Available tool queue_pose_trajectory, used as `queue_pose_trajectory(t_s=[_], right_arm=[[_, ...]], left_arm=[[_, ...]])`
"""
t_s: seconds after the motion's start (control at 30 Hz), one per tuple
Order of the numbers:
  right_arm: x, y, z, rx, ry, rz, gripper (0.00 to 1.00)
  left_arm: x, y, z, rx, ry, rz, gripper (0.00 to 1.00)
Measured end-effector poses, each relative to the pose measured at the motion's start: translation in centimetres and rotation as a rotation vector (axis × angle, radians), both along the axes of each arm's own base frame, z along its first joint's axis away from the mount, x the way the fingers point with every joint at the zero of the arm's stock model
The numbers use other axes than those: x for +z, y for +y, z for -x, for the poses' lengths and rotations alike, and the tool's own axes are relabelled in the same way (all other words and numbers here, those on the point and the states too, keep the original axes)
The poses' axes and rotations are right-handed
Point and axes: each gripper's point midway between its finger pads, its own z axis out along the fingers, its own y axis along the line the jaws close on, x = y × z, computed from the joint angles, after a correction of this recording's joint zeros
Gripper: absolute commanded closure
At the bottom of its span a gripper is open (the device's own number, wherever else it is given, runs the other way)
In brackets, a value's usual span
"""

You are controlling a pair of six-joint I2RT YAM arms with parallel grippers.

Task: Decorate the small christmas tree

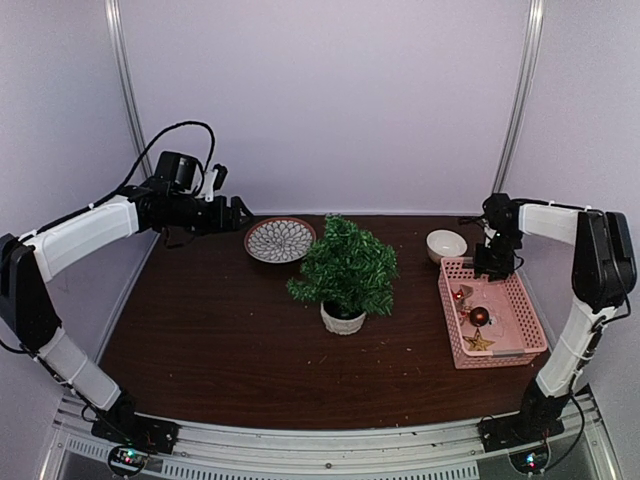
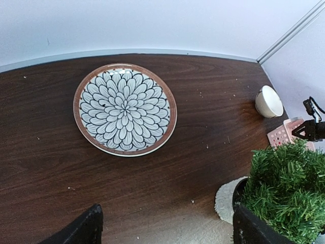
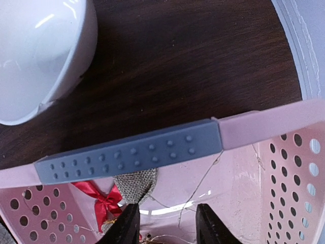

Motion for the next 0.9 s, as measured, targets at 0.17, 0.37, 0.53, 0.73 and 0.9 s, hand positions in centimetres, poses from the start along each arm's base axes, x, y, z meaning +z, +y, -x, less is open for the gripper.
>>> queue_pose_trajectory(t_s=[0.17, 0.37, 0.53, 0.73, 0.9], right_arm=[[-0.2, -0.4, -0.7, -0.019, -0.022, 0.018, 0.62], [0.0, -0.4, -1.3, -0.023, -0.050, 0.013, 0.63], [0.0, -1.2, -1.4, -0.052, -0.054, 0.011, 0.66], [0.0, -2.0, -1.4, -0.078, -0.058, 0.011, 0.70], [-0.7, -2.0, -1.5, -0.082, -0.052, 0.009, 0.74]], left_arm=[[0.1, 0.0, 0.0, 0.001, -0.001, 0.000, 0.12], [0.2, 0.0, -0.1, 0.001, -0.004, 0.001, 0.12], [0.4, 0.0, -0.1, 0.003, -0.006, 0.000, 0.12], [0.5, 0.0, -0.1, 0.003, -0.004, -0.001, 0.12], [0.9, 0.0, -0.1, 0.001, -0.011, 0.001, 0.12]])
